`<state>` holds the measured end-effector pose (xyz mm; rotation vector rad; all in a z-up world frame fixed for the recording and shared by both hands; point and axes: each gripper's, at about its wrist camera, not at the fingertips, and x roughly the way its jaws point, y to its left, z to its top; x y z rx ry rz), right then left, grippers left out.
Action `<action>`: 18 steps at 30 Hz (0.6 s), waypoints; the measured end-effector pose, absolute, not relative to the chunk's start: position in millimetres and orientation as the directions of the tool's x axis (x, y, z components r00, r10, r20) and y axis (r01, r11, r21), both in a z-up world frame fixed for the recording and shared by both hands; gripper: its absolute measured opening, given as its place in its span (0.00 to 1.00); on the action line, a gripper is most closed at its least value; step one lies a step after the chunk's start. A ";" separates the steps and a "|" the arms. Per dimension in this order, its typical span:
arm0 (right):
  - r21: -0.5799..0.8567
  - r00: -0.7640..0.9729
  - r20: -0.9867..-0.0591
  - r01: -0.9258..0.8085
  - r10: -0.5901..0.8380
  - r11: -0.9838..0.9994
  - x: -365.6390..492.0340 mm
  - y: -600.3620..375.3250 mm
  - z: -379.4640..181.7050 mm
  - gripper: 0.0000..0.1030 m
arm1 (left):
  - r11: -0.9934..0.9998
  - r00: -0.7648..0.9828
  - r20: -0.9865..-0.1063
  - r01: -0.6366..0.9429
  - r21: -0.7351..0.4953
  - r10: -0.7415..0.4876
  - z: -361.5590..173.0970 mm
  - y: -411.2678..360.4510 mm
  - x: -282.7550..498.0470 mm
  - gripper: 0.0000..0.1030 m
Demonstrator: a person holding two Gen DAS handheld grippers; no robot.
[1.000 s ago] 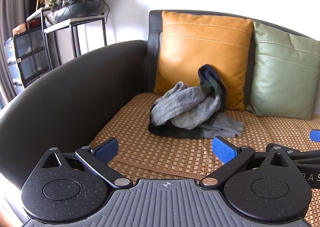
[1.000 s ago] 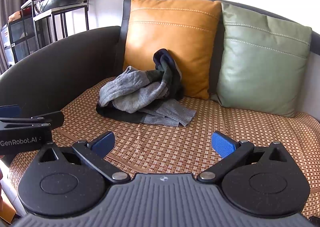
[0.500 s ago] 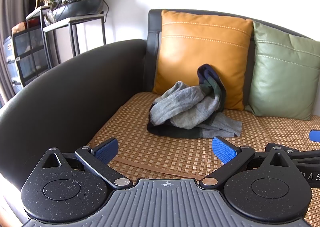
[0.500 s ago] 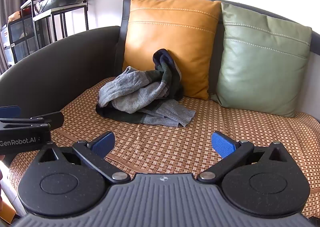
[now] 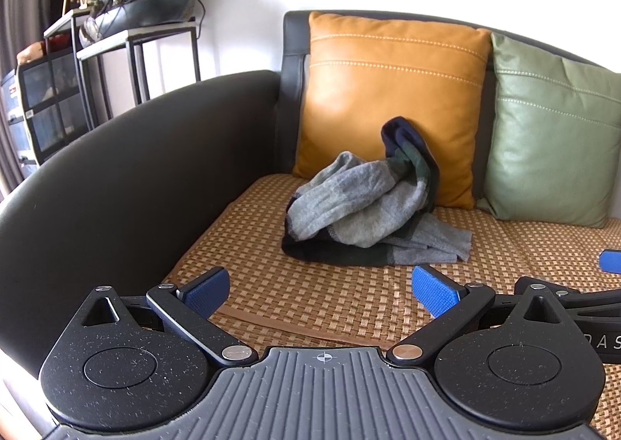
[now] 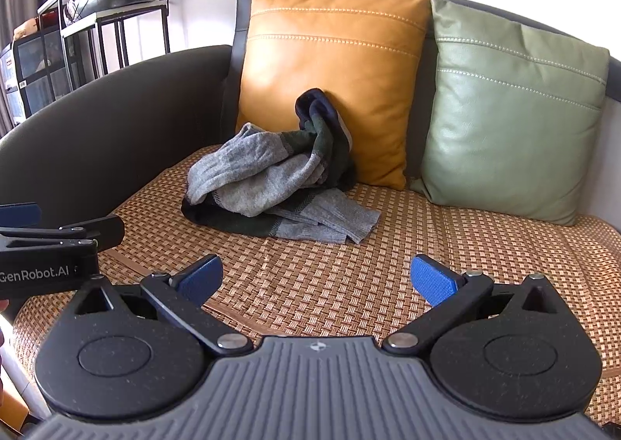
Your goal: Fold clothes
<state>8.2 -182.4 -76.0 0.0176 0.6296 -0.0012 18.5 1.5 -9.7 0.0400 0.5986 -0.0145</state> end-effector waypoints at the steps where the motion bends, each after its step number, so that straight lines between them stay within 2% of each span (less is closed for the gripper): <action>1: 0.015 0.806 -0.591 0.008 0.002 1.000 11.3 -183.1 -78.4 1.00 | 0.999 0.823 -0.568 0.026 0.036 -0.001 -12.1 0.9 22.2 1.00; 13: 0.030 0.773 -0.634 0.055 -0.023 0.998 77.1 -194.1 -114.3 1.00 | 0.998 0.781 -0.625 0.052 0.043 -0.014 -56.8 -0.2 96.0 1.00; 18: -0.019 0.775 -0.620 0.134 -0.117 0.991 135.5 -201.0 -128.0 1.00 | 0.996 0.755 -0.653 0.085 0.019 -0.052 -86.6 -0.7 150.9 1.00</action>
